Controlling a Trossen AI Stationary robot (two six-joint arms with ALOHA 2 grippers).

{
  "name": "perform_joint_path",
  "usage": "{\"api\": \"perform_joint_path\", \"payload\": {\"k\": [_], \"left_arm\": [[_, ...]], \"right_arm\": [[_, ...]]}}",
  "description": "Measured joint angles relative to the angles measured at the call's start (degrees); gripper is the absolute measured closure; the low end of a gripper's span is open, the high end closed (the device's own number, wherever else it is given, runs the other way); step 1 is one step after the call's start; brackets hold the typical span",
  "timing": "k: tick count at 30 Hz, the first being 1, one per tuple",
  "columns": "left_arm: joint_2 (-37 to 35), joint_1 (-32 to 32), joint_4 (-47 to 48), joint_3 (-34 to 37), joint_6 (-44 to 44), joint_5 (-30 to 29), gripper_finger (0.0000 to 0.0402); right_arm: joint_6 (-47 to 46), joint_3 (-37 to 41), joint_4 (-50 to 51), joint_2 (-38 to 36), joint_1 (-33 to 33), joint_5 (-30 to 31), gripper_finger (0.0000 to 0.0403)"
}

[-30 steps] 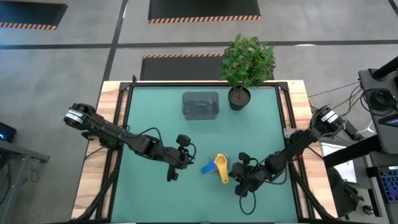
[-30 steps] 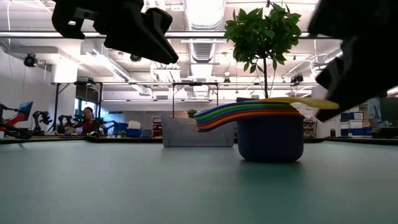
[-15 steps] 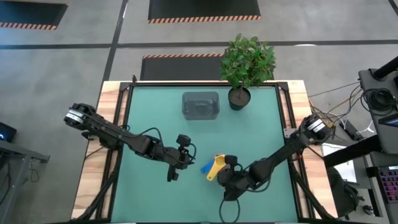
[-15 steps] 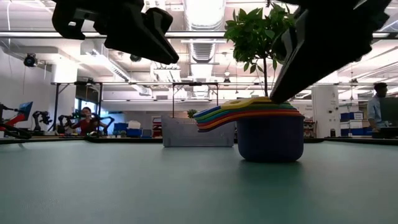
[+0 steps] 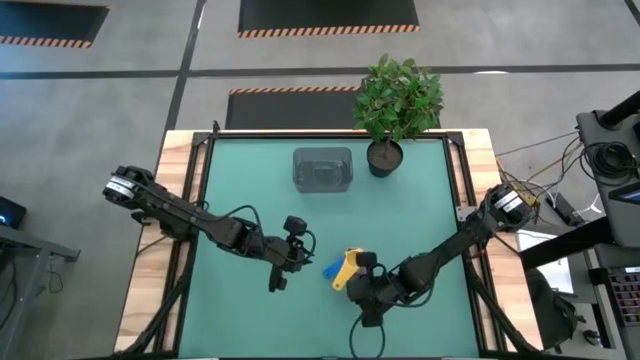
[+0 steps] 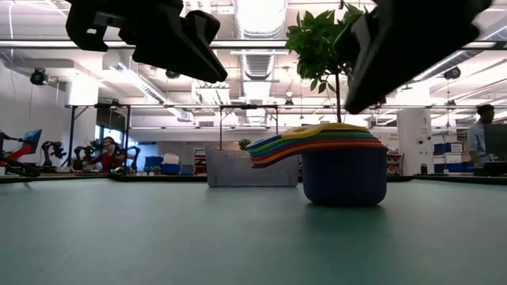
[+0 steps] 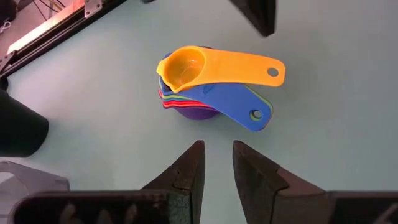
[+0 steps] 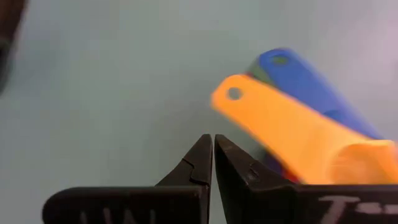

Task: Nest measuring cups in basket
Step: Stack the yellow measuring cup into the blue measuring cup

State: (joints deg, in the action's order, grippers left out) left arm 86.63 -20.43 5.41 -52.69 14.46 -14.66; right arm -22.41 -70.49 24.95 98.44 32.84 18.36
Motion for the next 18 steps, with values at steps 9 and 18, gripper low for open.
{"api": "perform_joint_path", "payload": {"k": [9, 18], "left_arm": [[0.0, 0.0, 0.0, 0.0, 0.0, 0.0, 0.0338], [0.0, 0.0, 0.0, 0.0, 0.0, 0.0, 0.0338]], "right_arm": [[1.8, 0.2, -2.0, 4.5, -0.8, -1.1, 0.0394], [7.1, 0.2, -8.3, 5.2, -3.0, 0.5, 0.0394]]}}
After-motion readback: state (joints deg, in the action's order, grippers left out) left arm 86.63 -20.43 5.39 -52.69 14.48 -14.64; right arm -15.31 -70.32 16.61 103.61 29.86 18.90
